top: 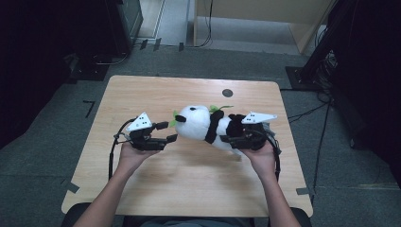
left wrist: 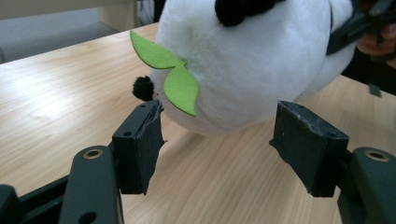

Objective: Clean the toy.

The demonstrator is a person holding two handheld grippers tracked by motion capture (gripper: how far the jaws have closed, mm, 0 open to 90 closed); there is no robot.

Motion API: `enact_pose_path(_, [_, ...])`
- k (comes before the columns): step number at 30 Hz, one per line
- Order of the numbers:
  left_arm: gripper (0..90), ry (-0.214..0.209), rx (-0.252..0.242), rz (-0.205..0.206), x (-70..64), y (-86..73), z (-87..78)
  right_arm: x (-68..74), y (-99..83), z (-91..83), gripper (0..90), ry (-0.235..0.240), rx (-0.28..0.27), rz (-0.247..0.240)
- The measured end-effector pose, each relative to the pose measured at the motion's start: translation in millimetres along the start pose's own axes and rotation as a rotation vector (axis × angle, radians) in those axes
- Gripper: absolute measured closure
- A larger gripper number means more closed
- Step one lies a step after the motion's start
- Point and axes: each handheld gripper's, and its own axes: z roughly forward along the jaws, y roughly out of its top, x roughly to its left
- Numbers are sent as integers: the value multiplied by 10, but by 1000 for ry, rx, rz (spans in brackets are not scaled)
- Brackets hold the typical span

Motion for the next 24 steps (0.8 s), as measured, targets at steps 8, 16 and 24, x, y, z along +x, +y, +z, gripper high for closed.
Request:
enact_pose_path(8, [205, -21, 13, 87, -93, -22, 83, 45, 47, 41, 329, 107, 48, 14])
enact_pose_path(16, [195, -32, -45, 33, -100, -81, 123, 93, 76, 103, 330, 170, 81, 31])
enact_pose_path(24, [546, -14, 11, -69, -102, -37, 119, 51, 53, 183, 186, 130, 106, 49])
